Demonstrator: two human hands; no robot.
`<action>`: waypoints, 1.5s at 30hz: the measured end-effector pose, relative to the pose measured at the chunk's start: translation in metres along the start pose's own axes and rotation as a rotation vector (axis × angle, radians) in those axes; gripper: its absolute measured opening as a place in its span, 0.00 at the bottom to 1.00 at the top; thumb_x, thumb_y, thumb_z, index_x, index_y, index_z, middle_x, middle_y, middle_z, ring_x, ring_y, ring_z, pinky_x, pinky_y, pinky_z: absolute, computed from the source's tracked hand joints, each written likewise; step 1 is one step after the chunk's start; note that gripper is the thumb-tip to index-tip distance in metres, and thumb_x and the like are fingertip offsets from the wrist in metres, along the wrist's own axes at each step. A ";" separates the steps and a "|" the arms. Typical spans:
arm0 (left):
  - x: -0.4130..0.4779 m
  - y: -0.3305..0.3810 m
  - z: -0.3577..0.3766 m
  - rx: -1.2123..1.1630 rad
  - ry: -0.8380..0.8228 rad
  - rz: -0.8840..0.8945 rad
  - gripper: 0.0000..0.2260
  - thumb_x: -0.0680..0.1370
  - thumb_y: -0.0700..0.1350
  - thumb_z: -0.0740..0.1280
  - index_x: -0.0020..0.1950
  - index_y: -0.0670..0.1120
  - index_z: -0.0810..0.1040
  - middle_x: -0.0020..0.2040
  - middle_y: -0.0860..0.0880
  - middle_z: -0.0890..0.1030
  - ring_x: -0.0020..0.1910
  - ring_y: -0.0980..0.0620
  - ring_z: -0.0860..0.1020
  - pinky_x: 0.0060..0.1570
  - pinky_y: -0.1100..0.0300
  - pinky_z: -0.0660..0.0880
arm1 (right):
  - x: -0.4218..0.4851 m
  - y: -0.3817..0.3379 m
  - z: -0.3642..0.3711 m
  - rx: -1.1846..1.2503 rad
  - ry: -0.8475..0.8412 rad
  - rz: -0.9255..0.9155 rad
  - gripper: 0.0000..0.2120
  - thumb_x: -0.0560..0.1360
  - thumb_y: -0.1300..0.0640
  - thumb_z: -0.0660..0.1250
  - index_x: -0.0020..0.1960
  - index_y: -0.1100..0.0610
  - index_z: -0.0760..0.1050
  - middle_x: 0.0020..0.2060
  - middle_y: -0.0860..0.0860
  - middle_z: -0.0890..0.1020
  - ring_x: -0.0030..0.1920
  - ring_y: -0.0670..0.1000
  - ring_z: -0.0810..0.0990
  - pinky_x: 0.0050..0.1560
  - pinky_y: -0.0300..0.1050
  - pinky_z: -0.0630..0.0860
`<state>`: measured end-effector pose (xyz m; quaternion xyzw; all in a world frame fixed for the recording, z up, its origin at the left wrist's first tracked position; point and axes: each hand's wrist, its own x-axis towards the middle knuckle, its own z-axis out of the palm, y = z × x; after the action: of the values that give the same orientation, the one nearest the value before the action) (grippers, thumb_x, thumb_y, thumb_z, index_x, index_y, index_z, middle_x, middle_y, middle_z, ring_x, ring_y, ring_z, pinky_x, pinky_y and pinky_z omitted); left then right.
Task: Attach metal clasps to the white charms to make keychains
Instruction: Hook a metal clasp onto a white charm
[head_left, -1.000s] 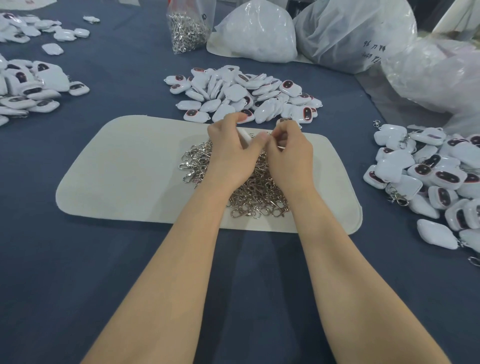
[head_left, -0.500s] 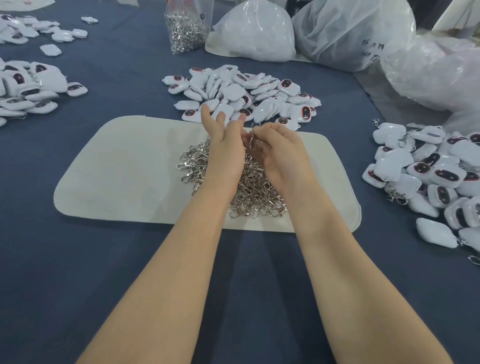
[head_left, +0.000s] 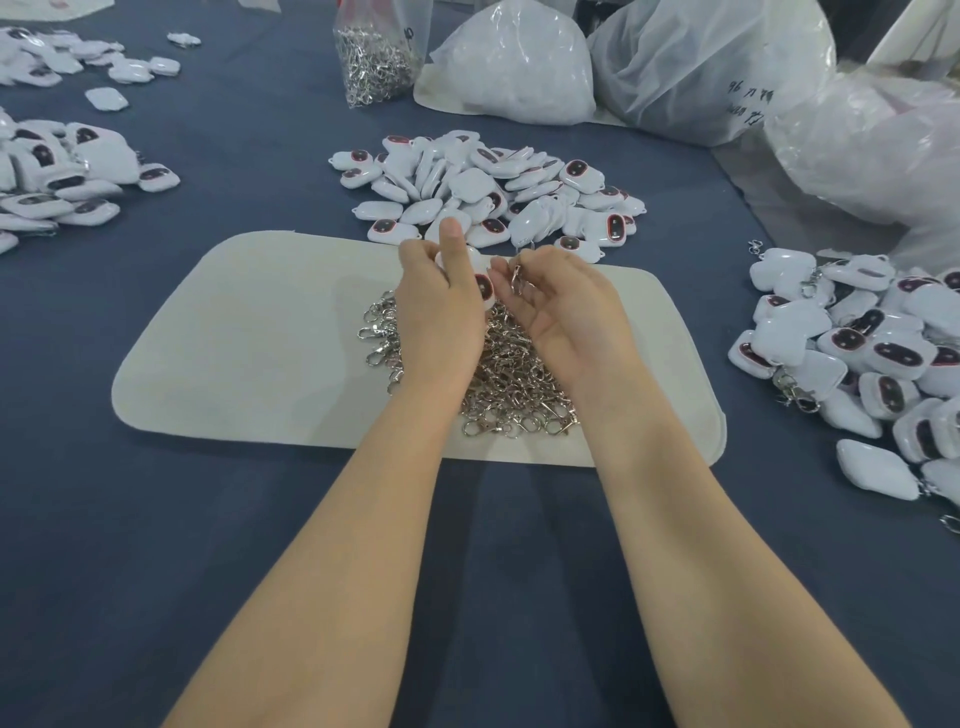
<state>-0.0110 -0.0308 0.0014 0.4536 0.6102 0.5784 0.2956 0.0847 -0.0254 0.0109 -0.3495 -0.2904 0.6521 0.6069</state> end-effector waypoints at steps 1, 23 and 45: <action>0.001 -0.001 0.000 -0.048 -0.012 -0.045 0.15 0.82 0.57 0.52 0.46 0.47 0.66 0.36 0.51 0.77 0.28 0.54 0.78 0.31 0.60 0.72 | 0.000 -0.001 0.000 -0.074 0.014 -0.034 0.08 0.77 0.71 0.61 0.40 0.63 0.71 0.31 0.56 0.77 0.35 0.49 0.83 0.41 0.41 0.81; -0.003 0.006 -0.002 -0.051 -0.284 -0.098 0.08 0.79 0.46 0.61 0.51 0.43 0.74 0.50 0.42 0.79 0.49 0.41 0.80 0.52 0.42 0.78 | 0.000 -0.001 -0.007 -0.878 0.221 -0.430 0.11 0.73 0.63 0.65 0.38 0.50 0.69 0.33 0.48 0.77 0.33 0.46 0.74 0.37 0.39 0.71; -0.001 -0.003 0.000 0.071 -0.283 0.106 0.04 0.78 0.46 0.62 0.50 0.48 0.68 0.35 0.51 0.74 0.34 0.49 0.75 0.36 0.57 0.70 | 0.003 0.005 -0.015 -1.127 0.149 -0.586 0.05 0.74 0.65 0.62 0.44 0.56 0.69 0.38 0.54 0.80 0.39 0.50 0.76 0.39 0.33 0.70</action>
<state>-0.0109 -0.0312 -0.0019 0.5723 0.5578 0.5013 0.3317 0.0935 -0.0235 -0.0026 -0.5656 -0.6294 0.1803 0.5014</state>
